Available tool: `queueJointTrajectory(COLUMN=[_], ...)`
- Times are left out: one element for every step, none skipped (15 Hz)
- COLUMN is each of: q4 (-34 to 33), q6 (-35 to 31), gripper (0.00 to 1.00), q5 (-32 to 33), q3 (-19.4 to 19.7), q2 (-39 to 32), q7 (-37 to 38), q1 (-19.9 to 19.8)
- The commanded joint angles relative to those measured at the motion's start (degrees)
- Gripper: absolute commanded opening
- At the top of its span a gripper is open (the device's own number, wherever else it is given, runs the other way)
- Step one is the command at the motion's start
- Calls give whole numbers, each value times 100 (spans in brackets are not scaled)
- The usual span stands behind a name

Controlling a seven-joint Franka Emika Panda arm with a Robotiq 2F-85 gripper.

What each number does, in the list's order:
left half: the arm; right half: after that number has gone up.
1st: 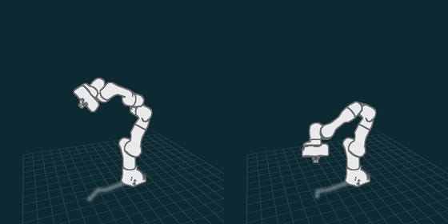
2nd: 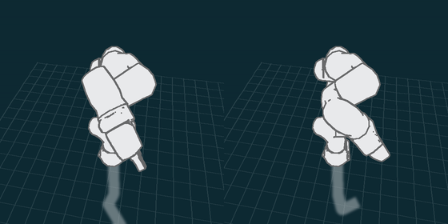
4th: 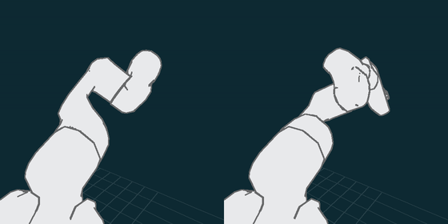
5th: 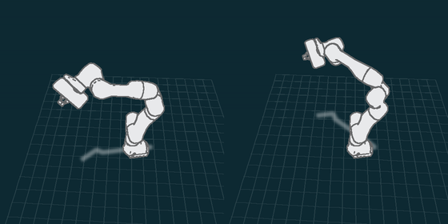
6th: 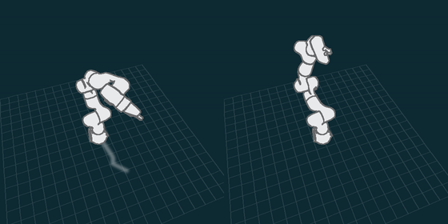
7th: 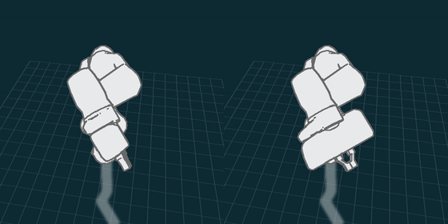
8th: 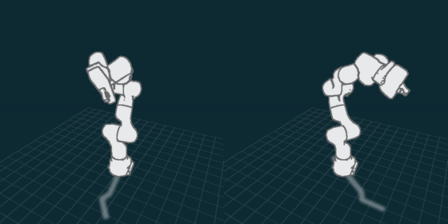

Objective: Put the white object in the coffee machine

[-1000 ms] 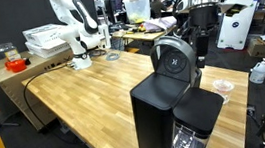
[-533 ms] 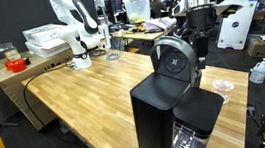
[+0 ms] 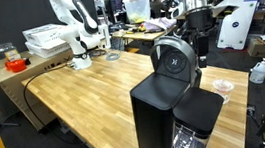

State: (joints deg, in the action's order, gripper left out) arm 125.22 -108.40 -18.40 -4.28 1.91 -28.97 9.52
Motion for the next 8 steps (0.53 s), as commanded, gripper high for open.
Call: queueJointTrajectory(q4=[-386,-457,-536,-602,-679,-733,-789,-835], q6=[426,475,525,578,653,707,760,822], gripper=[25,25,25,25,25,25,25,25], q5=[-126,-124,-114,-108,-104,-100,-98,-94], q3=[-37,-48,-60,-71,-83,-93,-104,-110], q2=[-341,-418,-487,-551,-607,-651,-686,-716], q7=[-341,-390,-434,-469,-493,-512,-523,-529], q1=[-141,-160,-176,-188,-199,-208,-213,-217])
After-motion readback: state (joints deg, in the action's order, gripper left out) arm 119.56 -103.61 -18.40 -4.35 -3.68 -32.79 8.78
